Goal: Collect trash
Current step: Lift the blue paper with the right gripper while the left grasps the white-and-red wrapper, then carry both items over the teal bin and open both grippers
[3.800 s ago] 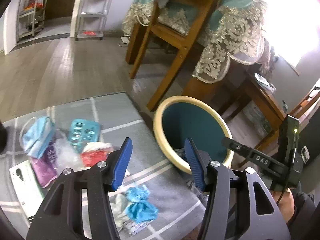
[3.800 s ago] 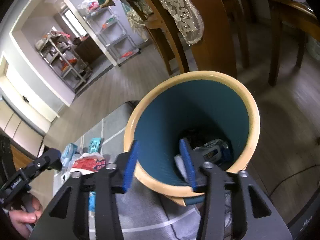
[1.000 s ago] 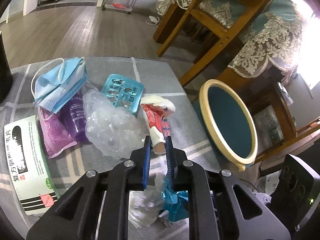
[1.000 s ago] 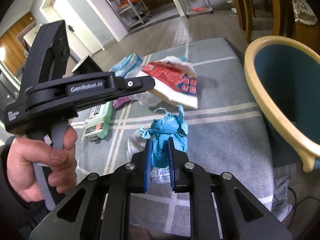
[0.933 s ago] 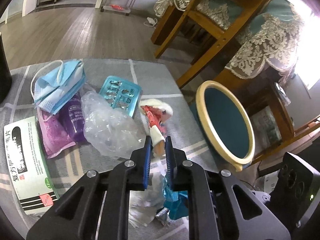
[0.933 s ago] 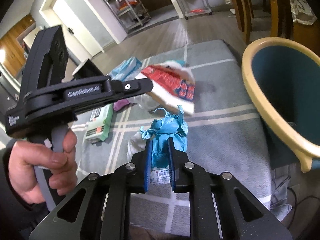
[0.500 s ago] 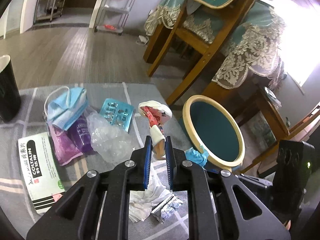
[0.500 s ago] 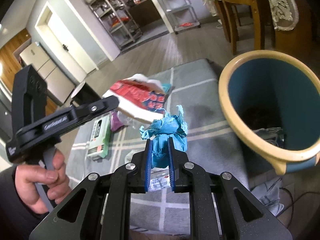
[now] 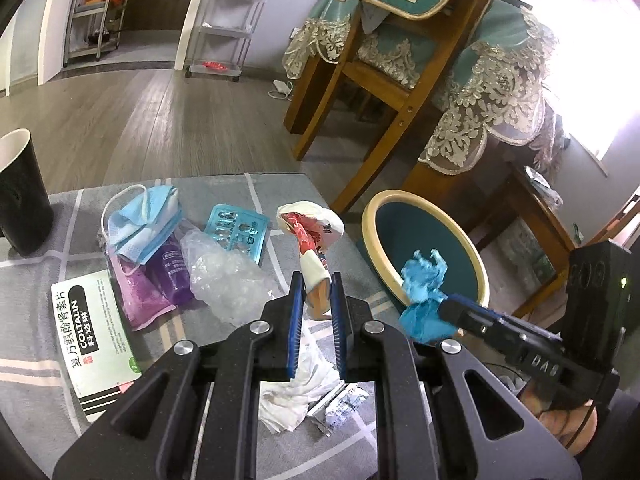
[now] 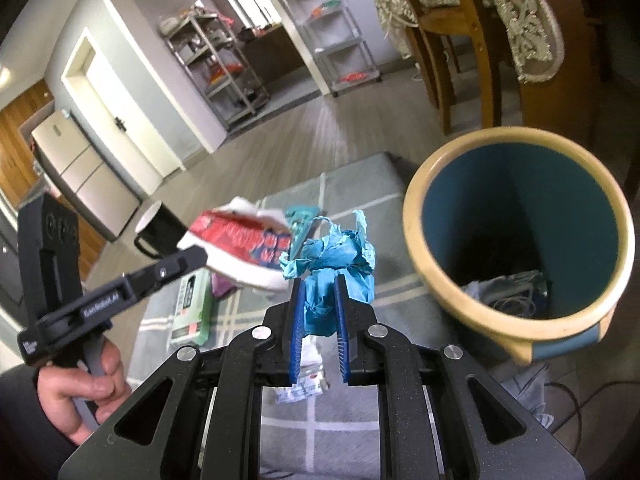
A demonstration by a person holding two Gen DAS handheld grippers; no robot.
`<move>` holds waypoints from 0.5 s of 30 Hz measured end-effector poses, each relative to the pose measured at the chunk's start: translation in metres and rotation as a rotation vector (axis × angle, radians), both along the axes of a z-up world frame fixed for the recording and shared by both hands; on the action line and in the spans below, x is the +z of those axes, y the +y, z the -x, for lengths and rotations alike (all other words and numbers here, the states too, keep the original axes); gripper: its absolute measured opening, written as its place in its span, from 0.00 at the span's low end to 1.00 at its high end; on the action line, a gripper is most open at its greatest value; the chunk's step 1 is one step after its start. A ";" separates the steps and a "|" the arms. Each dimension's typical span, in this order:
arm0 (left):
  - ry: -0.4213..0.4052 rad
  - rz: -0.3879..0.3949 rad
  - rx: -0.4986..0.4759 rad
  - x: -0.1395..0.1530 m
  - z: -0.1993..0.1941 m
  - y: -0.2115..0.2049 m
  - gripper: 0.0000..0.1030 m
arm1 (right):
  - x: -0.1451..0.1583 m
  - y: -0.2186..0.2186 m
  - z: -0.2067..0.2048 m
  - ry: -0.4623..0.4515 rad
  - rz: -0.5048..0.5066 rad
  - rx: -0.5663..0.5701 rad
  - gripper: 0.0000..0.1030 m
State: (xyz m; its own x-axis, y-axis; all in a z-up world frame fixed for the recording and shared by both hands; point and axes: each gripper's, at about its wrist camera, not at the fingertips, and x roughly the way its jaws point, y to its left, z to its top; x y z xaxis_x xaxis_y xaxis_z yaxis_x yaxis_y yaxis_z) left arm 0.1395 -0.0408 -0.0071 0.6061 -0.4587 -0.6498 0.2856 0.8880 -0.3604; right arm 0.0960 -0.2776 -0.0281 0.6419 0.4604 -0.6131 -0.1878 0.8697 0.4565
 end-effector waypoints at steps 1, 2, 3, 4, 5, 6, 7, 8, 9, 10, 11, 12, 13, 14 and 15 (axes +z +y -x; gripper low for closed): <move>-0.002 -0.001 -0.002 0.001 0.001 0.000 0.12 | 0.001 -0.002 -0.001 -0.004 -0.002 -0.006 0.15; -0.006 -0.002 -0.004 0.003 0.001 -0.002 0.12 | 0.003 -0.005 0.000 -0.011 -0.003 -0.016 0.15; -0.009 -0.003 -0.006 0.005 0.002 -0.003 0.12 | 0.004 -0.007 -0.003 -0.016 -0.004 -0.024 0.15; -0.014 -0.005 -0.009 0.008 0.002 -0.005 0.12 | 0.006 -0.009 -0.003 -0.021 -0.004 -0.031 0.15; -0.016 -0.005 -0.010 0.010 0.002 -0.007 0.12 | 0.008 -0.011 -0.002 -0.027 -0.005 -0.040 0.15; -0.020 -0.004 -0.012 0.012 0.001 -0.009 0.12 | 0.009 -0.014 -0.002 -0.032 -0.005 -0.049 0.15; -0.022 -0.003 -0.014 0.015 0.001 -0.012 0.12 | 0.011 -0.016 -0.002 -0.038 -0.005 -0.058 0.15; -0.025 -0.002 -0.017 0.017 0.000 -0.015 0.12 | 0.014 -0.020 -0.002 -0.045 -0.006 -0.072 0.15; -0.027 0.000 -0.020 0.018 -0.001 -0.017 0.12 | 0.015 -0.024 -0.001 -0.051 -0.007 -0.085 0.15; -0.029 0.004 -0.024 0.020 -0.002 -0.021 0.12 | 0.017 -0.026 -0.001 -0.054 -0.008 -0.094 0.15; -0.031 0.006 -0.028 0.022 -0.003 -0.024 0.12 | 0.018 -0.031 0.000 -0.059 -0.011 -0.111 0.15; -0.034 0.007 -0.036 0.023 -0.003 -0.029 0.12 | 0.020 -0.034 0.000 -0.062 -0.013 -0.122 0.15; -0.036 0.008 -0.043 0.024 -0.004 -0.034 0.12 | 0.021 -0.038 0.000 -0.065 -0.015 -0.139 0.15; -0.038 0.009 -0.050 0.026 -0.005 -0.038 0.12 | 0.022 -0.042 0.001 -0.067 -0.017 -0.154 0.15; -0.041 0.009 -0.061 0.027 -0.006 -0.045 0.12 | 0.022 -0.046 0.001 -0.069 -0.020 -0.169 0.15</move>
